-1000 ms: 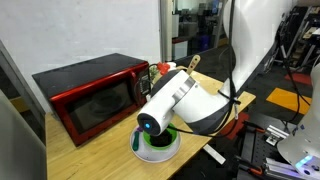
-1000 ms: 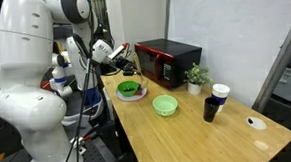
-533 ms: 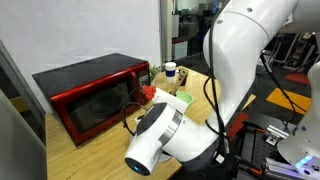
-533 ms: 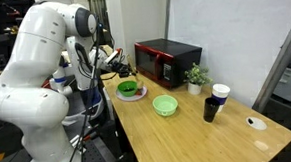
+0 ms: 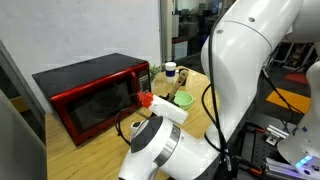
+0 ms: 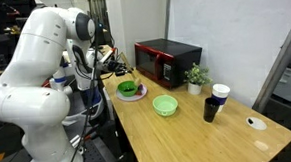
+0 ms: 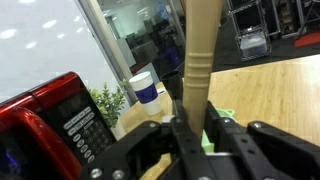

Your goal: Remove the black cup from the light green pot, use the ladle to scoop out some of the contents in the green bowl into the pot

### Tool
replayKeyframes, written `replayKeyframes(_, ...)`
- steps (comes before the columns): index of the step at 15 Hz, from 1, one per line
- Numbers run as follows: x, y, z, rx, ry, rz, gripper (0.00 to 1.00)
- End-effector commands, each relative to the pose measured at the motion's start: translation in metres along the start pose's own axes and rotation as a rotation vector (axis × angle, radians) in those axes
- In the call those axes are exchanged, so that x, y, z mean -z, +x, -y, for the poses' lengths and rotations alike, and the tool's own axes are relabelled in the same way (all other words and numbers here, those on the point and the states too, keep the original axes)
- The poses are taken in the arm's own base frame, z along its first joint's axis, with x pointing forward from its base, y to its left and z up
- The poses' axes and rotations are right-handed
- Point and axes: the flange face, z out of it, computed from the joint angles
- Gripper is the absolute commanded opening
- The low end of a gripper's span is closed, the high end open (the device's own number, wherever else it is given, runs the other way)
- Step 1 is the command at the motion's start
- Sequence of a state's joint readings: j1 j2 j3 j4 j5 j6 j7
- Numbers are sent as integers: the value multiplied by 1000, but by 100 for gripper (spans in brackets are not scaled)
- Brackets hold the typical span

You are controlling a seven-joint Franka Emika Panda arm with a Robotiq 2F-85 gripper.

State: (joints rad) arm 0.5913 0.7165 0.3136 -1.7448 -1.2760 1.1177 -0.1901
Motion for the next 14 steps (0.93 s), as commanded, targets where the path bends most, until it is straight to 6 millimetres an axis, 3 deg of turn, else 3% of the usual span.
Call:
replayKeyframes(1,7,-3,-1,-11,-4,41,6)
replayKeyframes(8,18,2,12,25,-28,58,6)
replayKeyframes(14,17,21,23,81,-32,64,6)
